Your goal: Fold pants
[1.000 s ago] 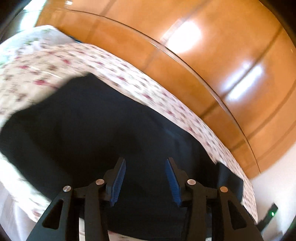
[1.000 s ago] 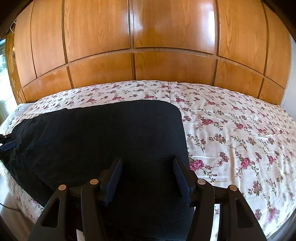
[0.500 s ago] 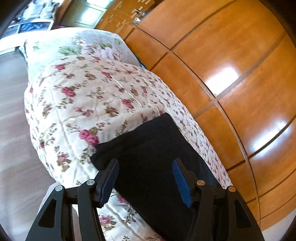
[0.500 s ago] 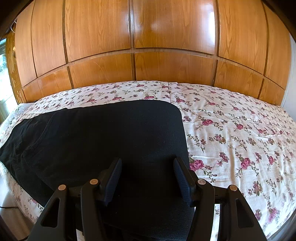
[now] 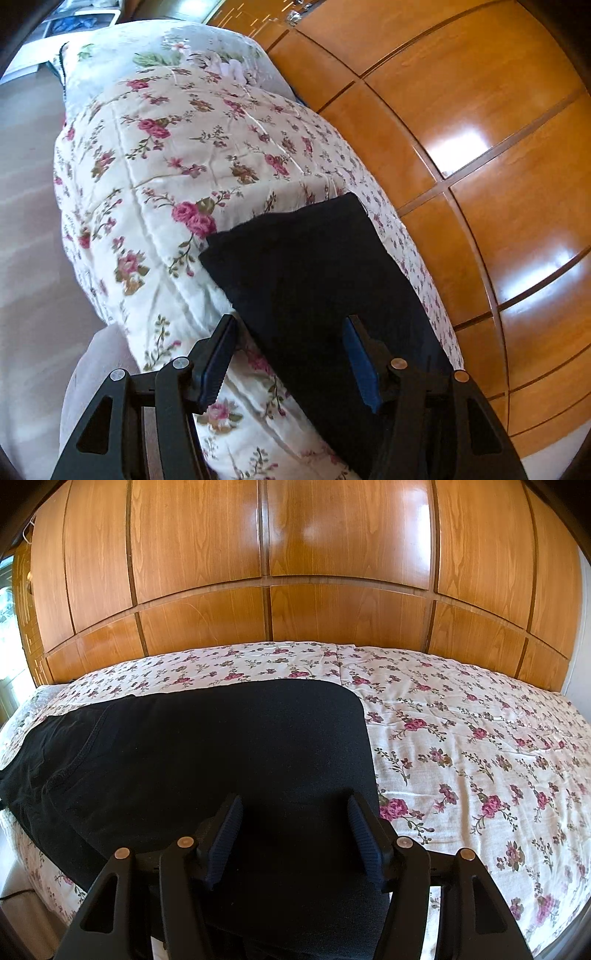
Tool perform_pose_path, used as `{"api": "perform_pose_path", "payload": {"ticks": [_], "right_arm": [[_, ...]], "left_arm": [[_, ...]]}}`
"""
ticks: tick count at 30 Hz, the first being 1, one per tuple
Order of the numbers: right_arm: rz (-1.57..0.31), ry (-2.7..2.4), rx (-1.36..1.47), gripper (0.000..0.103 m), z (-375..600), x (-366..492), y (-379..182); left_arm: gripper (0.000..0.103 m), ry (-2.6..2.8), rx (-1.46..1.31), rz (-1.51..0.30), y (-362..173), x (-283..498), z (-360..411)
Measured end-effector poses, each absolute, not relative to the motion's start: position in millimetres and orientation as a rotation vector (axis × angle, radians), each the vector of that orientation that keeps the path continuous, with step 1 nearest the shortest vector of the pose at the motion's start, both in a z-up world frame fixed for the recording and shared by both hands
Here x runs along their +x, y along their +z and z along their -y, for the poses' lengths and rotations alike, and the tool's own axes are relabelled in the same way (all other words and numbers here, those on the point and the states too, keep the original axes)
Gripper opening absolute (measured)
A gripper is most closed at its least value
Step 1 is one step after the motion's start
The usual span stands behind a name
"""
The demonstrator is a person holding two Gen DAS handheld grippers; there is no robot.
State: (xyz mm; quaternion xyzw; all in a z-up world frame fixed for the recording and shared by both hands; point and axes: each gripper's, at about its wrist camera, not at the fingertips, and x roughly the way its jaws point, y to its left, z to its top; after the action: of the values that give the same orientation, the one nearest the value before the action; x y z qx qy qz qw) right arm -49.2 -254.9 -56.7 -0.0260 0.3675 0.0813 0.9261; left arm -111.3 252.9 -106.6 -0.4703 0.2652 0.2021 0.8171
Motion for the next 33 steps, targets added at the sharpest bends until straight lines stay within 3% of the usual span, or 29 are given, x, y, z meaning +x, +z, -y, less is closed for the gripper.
{"api": "perform_pose_path", "payload": {"ticks": [5,7,8,11,25,33], "right_arm": [[-0.752,0.165,-0.050,0.061,254.4,-49.1,-56.5],[-0.751,0.161,-0.050,0.062,253.3,-49.4,-56.8],[-0.751,0.161,-0.051,0.062,252.9,-49.2,-56.7],[-0.754,0.162,-0.051,0.062,252.9,-49.5,-56.8],[-0.765,0.155,-0.034,0.063,250.6,-49.7,-53.9],[-0.777,0.136,0.185,0.063,281.4,-50.6,-37.9]], "left_arm": [[0.059,0.340,-1.063,-0.515,-114.8,-101.1,-269.6],[0.042,0.334,-1.077,-0.513,-117.9,-99.7,-274.4],[0.024,0.358,-1.056,-0.543,-117.8,-97.3,-275.0],[0.020,0.349,-1.048,-0.534,-112.2,-96.5,-272.6],[0.013,0.190,-0.731,-0.404,-21.2,-78.4,-208.6],[0.013,-0.080,-0.548,-0.294,41.1,-65.8,-127.9]]}}
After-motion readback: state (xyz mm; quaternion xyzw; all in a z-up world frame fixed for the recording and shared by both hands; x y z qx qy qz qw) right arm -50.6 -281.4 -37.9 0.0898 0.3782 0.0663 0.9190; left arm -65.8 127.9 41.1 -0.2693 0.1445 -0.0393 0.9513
